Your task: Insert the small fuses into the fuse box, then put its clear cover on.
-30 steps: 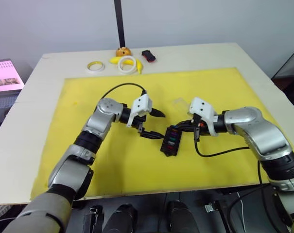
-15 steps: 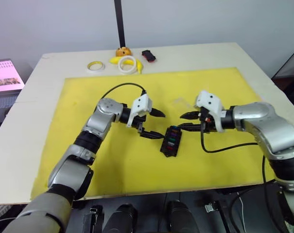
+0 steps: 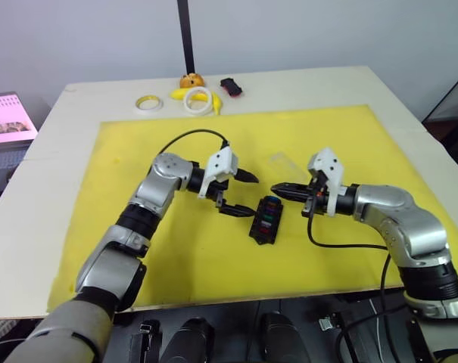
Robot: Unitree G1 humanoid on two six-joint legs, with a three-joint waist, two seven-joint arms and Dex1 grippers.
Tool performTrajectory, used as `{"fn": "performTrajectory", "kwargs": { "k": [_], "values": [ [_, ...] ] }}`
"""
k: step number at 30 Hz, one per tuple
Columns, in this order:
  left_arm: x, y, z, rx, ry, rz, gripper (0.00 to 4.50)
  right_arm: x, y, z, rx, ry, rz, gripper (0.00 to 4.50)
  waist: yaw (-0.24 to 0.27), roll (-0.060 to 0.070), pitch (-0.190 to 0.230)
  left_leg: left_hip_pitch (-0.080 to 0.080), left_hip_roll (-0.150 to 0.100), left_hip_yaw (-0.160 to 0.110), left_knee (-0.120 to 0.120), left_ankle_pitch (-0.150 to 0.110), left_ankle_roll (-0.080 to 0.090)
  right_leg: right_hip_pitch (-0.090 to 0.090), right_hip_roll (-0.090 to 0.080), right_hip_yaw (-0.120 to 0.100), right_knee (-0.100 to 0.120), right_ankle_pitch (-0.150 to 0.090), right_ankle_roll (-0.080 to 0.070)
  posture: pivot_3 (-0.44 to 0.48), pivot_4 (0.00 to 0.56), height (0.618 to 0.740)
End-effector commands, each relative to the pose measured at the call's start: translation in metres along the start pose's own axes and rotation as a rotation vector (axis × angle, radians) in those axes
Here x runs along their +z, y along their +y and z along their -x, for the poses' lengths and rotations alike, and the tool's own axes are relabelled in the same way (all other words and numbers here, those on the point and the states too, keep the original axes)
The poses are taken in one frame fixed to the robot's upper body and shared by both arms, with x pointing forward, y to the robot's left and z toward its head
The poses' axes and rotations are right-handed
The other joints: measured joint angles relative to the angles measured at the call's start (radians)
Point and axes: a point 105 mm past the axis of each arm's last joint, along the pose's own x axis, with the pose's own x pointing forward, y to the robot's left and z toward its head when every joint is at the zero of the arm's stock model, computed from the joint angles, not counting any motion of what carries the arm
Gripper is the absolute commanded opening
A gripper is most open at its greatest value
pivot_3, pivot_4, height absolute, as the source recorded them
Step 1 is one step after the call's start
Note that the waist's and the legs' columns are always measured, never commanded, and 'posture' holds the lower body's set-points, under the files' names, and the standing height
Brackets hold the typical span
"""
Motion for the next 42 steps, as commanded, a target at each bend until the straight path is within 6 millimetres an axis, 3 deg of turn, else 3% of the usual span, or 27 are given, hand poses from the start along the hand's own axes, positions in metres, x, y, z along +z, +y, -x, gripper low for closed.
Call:
{"fn": "performTrajectory", "kwargs": {
  "k": [1,7,13,15,20,23,30,33,36,39,42],
  "values": [
    [0.009,0.004,0.006,0.016,-0.01,-0.046,4.5,0.0,0.001,-0.001,-0.016,-0.004,0.013,0.04,0.0,0.0,0.0,0.0,0.0,0.0,0.0,0.0,0.0,0.0,0.0,0.0,0.0,0.0,0.0,0.0,0.15,0.74],
    [0.008,0.003,0.006,0.016,-0.009,-0.046,4.5,-0.023,0.007,-0.003,-0.014,0.09,0.002,0.04,0.001,0.0,0.0,0.0,0.0,0.0,0.0,0.0,0.0,0.0,0.0,0.0,0.0,0.0,0.0,0.0,0.15,0.74],
    [0.009,0.003,0.006,0.017,-0.013,-0.047,4.5,-0.025,0.006,-0.003,-0.043,0.102,-0.009,0.04,0.001,0.0,0.0,0.0,0.0,0.0,0.0,0.0,0.0,0.0,0.0,0.0,0.0,0.0,0.0,0.0,0.15,0.74],
    [0.009,0.003,0.005,0.018,-0.014,-0.046,4.5,-0.022,0.004,-0.001,-0.053,0.096,0.001,0.04,0.001,0.0,0.0,0.0,0.0,0.0,0.0,0.0,0.0,0.0,0.0,0.0,0.0,0.0,0.0,0.0,0.15,0.74],
    [0.007,0.002,0.02,0.074,-0.036,-0.01,4.5,0.013,-0.005,0.021,-0.149,-0.033,0.039,0.04,0.0,0.0,0.0,0.0,0.0,0.0,0.0,0.0,0.0,0.0,0.0,0.0,0.0,0.0,0.0,0.0,0.15,0.74],
    [0.01,-0.002,0.043,0.145,-0.089,0.075,4.5,0.022,-0.004,0.052,-0.206,-0.061,0.009,0.91,0.0,0.0,0.0,0.0,0.0,0.0,0.0,0.0,0.0,-0.001,0.0,0.001,0.001,0.0,0.0,0.0,0.15,0.74],
    [-0.001,-0.027,0.113,0.354,-0.052,0.203,4.5,0.007,-0.004,0.122,-0.429,0.024,-0.043,4.43,0.004,0.0,0.0,0.001,0.001,0.0,0.0,0.0,0.0,0.0,0.0,0.002,0.001,0.0,0.0,0.0,0.15,0.74],
    [-0.002,-0.035,0.128,0.408,-0.042,0.245,4.5,0.003,-0.003,0.134,-0.478,0.042,-0.06,4.48,0.008,0.0,0.0,0.001,0.001,0.0,0.0,0.0,0.0,0.001,0.0,0.002,0.0,0.0,0.0,0.0,0.15,0.74],
    [-0.002,-0.037,0.13,0.427,-0.031,0.25,4.5,0.001,-0.007,0.132,-0.497,0.037,-0.073,4.48,0.01,0.001,0.0,0.002,0.001,0.0,0.0,0.0,0.0,0.003,0.0,0.002,0.0,0.0,0.0,0.0,0.15,0.74],
    [0.003,-0.035,0.123,0.431,-0.046,0.228,4.5,0.002,-0.014,0.116,-0.495,0.022,-0.081,4.48,0.007,0.001,0.0,0.002,0.001,0.0,0.0,0.0,0.0,0.003,0.0,0.002,0.0,0.0,0.0,0.0,0.15,0.74],
    [0.015,-0.032,0.112,0.429,-0.103,0.218,4.5,0.006,-0.027,0.085,-0.505,-0.001,-0.095,4.48,0.002,0.001,0.0,0.002,0.001,0.0,0.0,0.0,0.0,0.002,0.0,0.002,0.0,0.0,0.0,0.0,0.15,0.74]
  ]
}}
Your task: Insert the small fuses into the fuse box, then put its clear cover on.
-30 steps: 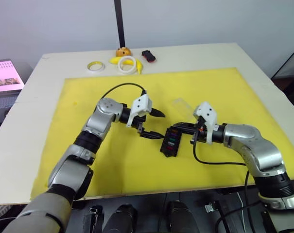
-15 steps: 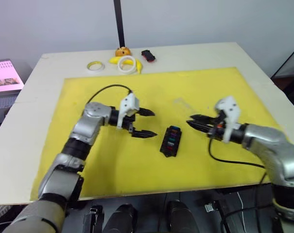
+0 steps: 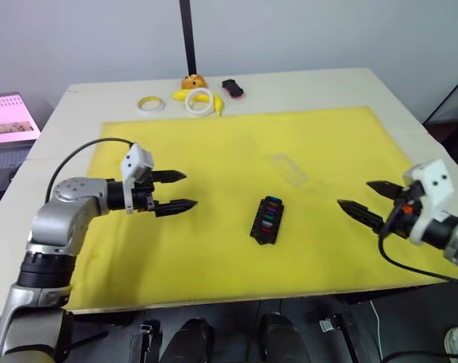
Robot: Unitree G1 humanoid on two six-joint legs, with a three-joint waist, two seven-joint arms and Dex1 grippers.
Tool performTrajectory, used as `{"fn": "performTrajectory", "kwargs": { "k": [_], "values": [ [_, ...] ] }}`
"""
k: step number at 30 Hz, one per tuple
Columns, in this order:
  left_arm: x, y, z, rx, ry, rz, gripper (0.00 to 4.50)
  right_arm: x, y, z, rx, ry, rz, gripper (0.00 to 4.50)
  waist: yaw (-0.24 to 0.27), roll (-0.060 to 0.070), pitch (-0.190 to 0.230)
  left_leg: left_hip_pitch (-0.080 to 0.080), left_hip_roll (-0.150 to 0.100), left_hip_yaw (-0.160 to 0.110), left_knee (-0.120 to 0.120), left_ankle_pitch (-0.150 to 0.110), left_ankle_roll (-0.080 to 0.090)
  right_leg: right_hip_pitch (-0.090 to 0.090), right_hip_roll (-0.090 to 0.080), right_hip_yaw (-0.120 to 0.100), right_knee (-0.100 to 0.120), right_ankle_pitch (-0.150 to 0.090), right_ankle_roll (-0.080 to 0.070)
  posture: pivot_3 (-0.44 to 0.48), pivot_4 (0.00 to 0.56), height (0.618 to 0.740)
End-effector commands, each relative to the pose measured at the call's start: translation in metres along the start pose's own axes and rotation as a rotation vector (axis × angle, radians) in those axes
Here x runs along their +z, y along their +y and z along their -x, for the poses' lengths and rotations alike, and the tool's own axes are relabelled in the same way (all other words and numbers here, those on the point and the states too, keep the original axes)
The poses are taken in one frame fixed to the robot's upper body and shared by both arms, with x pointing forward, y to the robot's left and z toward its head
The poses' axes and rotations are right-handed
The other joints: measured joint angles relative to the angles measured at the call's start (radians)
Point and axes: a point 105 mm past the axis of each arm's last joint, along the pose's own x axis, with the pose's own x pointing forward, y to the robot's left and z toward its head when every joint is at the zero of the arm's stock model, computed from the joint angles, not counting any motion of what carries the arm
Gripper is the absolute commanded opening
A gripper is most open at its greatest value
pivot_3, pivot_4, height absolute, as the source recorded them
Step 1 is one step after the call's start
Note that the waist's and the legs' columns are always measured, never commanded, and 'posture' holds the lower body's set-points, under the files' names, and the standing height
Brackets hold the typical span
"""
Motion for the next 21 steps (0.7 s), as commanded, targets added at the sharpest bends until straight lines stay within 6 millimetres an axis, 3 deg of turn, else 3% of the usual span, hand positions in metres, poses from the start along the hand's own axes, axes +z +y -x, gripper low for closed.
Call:
{"fn": "performTrajectory", "kwargs": {
  "k": [1,6,10,21],
  "values": [
    [0.023,-0.009,-0.009,-0.027,-0.08,-0.031,4.5,0.008,0.003,-0.033,-0.019,-0.021,-0.001,4.48,-0.003,0.0,0.0,0.0,0.0,0.0,0.0,0.0,0.0,0.0,0.0,0.0,0.0,0.0,0.0,0.0,0.15,0.74],
    [0.031,-0.014,-0.016,0.007,-0.132,-0.03,4.5,0.01,0.004,-0.086,-0.048,-0.002,-0.044,4.48,-0.007,0.0,0.0,-0.001,0.0,0.001,-0.001,0.0,0.0,-0.002,0.0,0.0,0.0,0.0,0.0,0.0,0.15,0.74],
    [0.034,-0.02,-0.021,0.012,-0.151,-0.033,4.5,0.006,0.001,-0.114,-0.073,0.027,-0.044,4.48,-0.003,0.0,0.0,-0.001,0.0,0.0,0.0,0.0,0.0,-0.002,0.0,0.0,0.0,0.0,0.0,0.0,0.15,0.74],
    [0.037,-0.02,-0.027,0.046,-0.168,-0.083,4.5,0.002,-0.001,-0.143,-0.066,0.044,-0.042,4.48,-0.009,0.0,0.0,-0.001,0.0,0.0,-0.001,0.0,0.0,-0.003,0.0,0.0,0.0,0.0,0.0,0.0,0.15,0.74]
  ]
}}
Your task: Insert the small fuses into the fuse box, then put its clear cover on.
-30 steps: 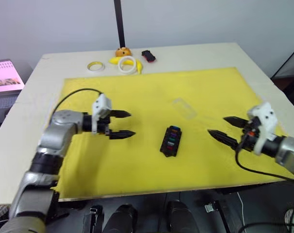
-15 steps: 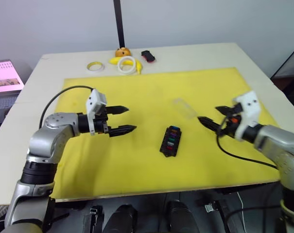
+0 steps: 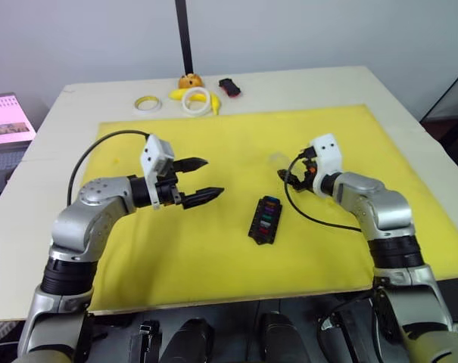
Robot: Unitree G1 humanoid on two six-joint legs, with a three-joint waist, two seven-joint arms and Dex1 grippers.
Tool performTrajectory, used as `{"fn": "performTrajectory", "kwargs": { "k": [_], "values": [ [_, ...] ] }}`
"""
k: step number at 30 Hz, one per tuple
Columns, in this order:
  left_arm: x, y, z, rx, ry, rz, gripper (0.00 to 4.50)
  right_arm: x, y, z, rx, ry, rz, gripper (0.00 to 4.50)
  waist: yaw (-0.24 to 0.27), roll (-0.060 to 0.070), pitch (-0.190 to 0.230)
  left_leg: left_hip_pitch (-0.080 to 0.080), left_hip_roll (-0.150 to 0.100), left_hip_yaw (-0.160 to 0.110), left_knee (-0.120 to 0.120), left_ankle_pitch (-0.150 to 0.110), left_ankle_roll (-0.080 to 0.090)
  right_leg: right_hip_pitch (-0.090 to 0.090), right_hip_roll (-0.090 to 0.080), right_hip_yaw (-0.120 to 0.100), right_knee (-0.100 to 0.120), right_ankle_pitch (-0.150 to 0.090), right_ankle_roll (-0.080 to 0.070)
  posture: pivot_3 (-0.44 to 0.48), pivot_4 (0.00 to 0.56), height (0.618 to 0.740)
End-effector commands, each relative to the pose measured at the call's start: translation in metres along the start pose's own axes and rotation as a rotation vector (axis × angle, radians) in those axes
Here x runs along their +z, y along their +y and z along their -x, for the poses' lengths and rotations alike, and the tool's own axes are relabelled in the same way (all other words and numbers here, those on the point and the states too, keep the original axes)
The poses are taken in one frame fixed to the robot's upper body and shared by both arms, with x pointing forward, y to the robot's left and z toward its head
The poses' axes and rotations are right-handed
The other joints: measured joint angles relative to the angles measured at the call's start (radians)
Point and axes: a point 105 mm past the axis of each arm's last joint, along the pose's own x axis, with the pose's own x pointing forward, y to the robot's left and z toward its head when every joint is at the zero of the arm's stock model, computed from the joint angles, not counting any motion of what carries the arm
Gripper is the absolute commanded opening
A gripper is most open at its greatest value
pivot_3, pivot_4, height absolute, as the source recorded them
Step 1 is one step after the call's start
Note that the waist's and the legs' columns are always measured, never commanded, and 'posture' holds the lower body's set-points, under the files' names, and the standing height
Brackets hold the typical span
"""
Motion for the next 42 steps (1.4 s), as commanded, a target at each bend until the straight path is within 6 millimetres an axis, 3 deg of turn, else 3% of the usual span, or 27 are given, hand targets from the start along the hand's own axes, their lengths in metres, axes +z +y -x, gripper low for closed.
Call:
{"fn": "performTrajectory", "kwargs": {
  "k": [1,2,5,9,12,16,22,31,42],
  "values": [
    [0.01,-0.004,-0.001,-0.006,-0.025,-0.071,4.5,0.018,0.005,-0.001,0.016,-0.065,0.032,4.48,0.001,0.0,0.0,0.0,0.0,0.0,0.0,0.0,0.0,0.0,0.0,0.0,0.0,0.0,0.0,0.0,0.15,0.74],
    [0.009,-0.004,-0.001,-0.006,-0.024,-0.073,4.5,0.018,0.007,-0.002,0.023,-0.069,0.035,4.48,0.001,0.0,0.0,0.0,0.0,0.0,0.0,0.0,0.0,0.0,0.0,0.0,0.0,0.0,0.0,0.0,0.15,0.74],
    [0.007,-0.004,0.0,-0.007,-0.018,-0.069,4.5,0.018,0.01,-0.003,0.029,-0.074,0.05,3.66,0.0,0.0,0.0,0.0,0.0,0.0,0.0,0.0,0.0,0.0,0.0,0.0,0.0,0.0,0.0,0.0,0.15,0.74],
    [0.002,-0.011,0.001,-0.019,-0.004,-0.057,4.5,0.012,0.004,-0.002,-0.005,-0.067,0.036,1.7,0.0,0.0,0.0,0.0,0.0,0.0,0.0,0.0,0.0,0.0,0.0,0.0,0.0,0.0,0.0,0.0,0.15,0.74],
    [-0.006,-0.026,0.005,-0.04,0.003,0.004,4.5,0.014,0.003,0.005,-0.019,-0.097,0.026,1.7,0.001,0.0,0.0,0.0,0.0,0.0,0.0,0.0,0.0,0.0,0.0,0.0,0.0,0.0,0.0,0.0,0.15,0.74],
    [-0.033,-0.072,0.005,-0.116,0.067,0.095,4.5,0.02,0.001,0.024,-0.026,-0.132,0.02,1.7,0.001,0.001,0.0,0.0,0.0,0.0,-0.001,0.0,0.0,0.0,0.0,0.001,0.0,0.0,0.0,0.0,0.15,0.74],
    [-0.06,-0.094,-0.016,-0.053,0.105,0.109,4.5,0.027,0.004,0.044,-0.023,-0.136,0.051,1.7,0.011,0.001,-0.001,0.001,0.0,0.0,0.001,0.0,0.0,0.002,0.0,0.001,-0.001,0.0,-0.001,0.0,0.15,0.74],
    [-0.072,-0.105,-0.058,0.046,0.068,0.101,4.5,0.035,0.003,0.061,-0.047,-0.129,0.052,1.7,0.015,0.001,-0.001,0.0,-0.001,0.001,0.0,0.0,0.0,0.001,0.0,0.002,-0.001,0.0,-0.001,0.0,0.15,0.74],
    [-0.072,-0.113,-0.076,0.081,0.059,0.141,4.5,0.019,-0.004,0.076,-0.083,-0.068,0.035,1.7,0.02,0.002,-0.001,0.0,-0.001,0.001,0.0,0.0,0.0,0.001,0.0,0.002,-0.001,0.0,-0.001,0.0,0.15,0.74]
  ]
}}
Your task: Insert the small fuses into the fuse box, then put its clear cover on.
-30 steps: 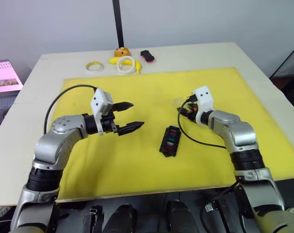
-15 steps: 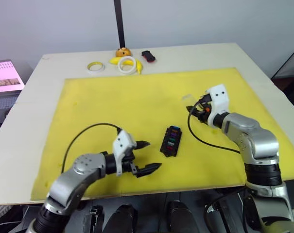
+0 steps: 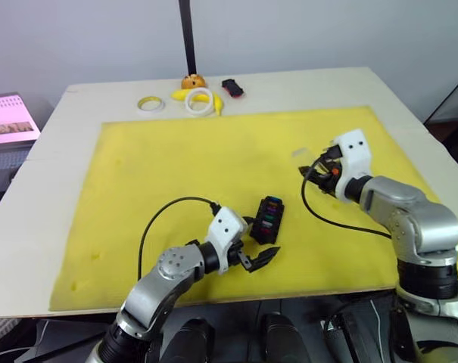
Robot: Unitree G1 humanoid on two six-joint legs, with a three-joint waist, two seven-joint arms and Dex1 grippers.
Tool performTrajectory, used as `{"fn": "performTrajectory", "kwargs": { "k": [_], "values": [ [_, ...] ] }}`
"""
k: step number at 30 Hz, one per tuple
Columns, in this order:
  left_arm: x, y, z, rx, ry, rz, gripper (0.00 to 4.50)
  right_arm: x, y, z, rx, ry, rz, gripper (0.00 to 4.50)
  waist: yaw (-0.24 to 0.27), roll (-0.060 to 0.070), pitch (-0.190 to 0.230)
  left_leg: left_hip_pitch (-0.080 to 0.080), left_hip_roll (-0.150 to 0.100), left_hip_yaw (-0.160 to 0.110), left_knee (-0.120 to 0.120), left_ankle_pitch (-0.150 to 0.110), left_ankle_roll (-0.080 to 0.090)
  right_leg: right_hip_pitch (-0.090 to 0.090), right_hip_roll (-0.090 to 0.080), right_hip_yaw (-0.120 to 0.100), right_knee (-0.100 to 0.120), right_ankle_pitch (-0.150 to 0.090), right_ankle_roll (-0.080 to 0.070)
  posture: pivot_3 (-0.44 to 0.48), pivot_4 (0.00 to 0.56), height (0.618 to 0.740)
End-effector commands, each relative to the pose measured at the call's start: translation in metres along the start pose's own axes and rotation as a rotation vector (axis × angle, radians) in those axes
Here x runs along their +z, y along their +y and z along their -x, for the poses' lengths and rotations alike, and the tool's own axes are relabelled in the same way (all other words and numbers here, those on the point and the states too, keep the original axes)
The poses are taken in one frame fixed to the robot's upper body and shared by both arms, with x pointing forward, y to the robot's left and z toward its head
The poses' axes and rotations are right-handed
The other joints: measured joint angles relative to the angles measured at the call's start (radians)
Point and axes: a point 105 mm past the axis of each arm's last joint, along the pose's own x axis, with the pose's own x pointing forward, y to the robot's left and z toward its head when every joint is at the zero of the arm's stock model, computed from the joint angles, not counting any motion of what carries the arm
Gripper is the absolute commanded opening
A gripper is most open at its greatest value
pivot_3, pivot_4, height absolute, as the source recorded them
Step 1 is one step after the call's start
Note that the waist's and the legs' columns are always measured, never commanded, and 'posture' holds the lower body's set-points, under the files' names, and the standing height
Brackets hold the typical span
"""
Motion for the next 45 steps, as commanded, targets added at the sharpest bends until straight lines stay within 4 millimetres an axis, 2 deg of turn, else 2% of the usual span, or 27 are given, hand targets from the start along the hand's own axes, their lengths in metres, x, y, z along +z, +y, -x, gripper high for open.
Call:
{"fn": "performTrajectory", "kwargs": {
  "k": [1,7,14,25,31,41,45],
  "values": [
    [0.003,-0.006,-0.005,0.004,-0.013,-0.017,4.5,0.012,-0.003,0.011,-0.019,-0.047,0.019,1.7,0.003,0.0,0.0,0.0,0.0,0.0,0.0,0.0,0.0,0.0,0.0,0.0,0.0,0.0,0.0,0.0,0.15,0.74],
    [-0.004,-0.011,-0.012,0.039,0.036,-0.037,4.5,0.015,-0.003,0.017,-0.016,-0.06,-0.003,1.7,0.013,0.0,0.0,0.0,0.0,0.001,0.0,0.0,0.0,0.0,0.0,0.001,0.0,0.0,0.0,0.0,0.15,0.74],
    [-0.014,0.001,-0.021,0.176,0.092,-0.076,4.5,0.016,0.007,0.021,0.025,-0.08,-0.015,1.7,0.017,0.0,0.0,0.0,0.0,0.001,0.0,0.0,0.0,0.001,0.0,0.001,0.0,0.0,0.0,0.0,0.15,0.74],
    [-0.006,0.008,-0.019,0.175,0.055,-0.144,4.5,0.018,0.012,0.026,0.036,-0.104,-0.009,1.7,0.015,0.0,0.0,0.001,0.0,0.001,0.0,0.0,0.0,0.001,0.0,0.0,0.0,0.0,0.0,0.0,0.15,0.74],
    [-0.018,0.016,-0.025,0.197,0.103,-0.101,4.5,0.023,0.013,0.026,0.041,-0.116,-0.003,1.7,0.016,0.0,0.0,0.001,0.0,0.001,0.0,0.0,0.0,0.001,0.0,0.0,-0.001,0.0,0.0,0.0,0.15,0.74],
    [-0.005,0.032,-0.024,0.164,0.076,-0.153,4.5,0.024,0.017,0.029,0.066,-0.127,0.019,1.7,0.016,0.0,0.0,0.001,0.0,0.001,0.001,0.0,0.0,0.002,0.0,0.0,-0.001,0.0,0.0,0.0,0.15,0.74],
    [-0.002,0.047,-0.02,0.179,0.083,-0.168,4.5,0.023,0.018,0.031,0.075,-0.127,0.021,1.7,0.014,0.0,0.0,0.001,0.0,0.001,0.001,0.0,0.0,0.002,0.0,0.0,-0.001,0.0,0.0,0.0,0.15,0.74]
  ]
}}
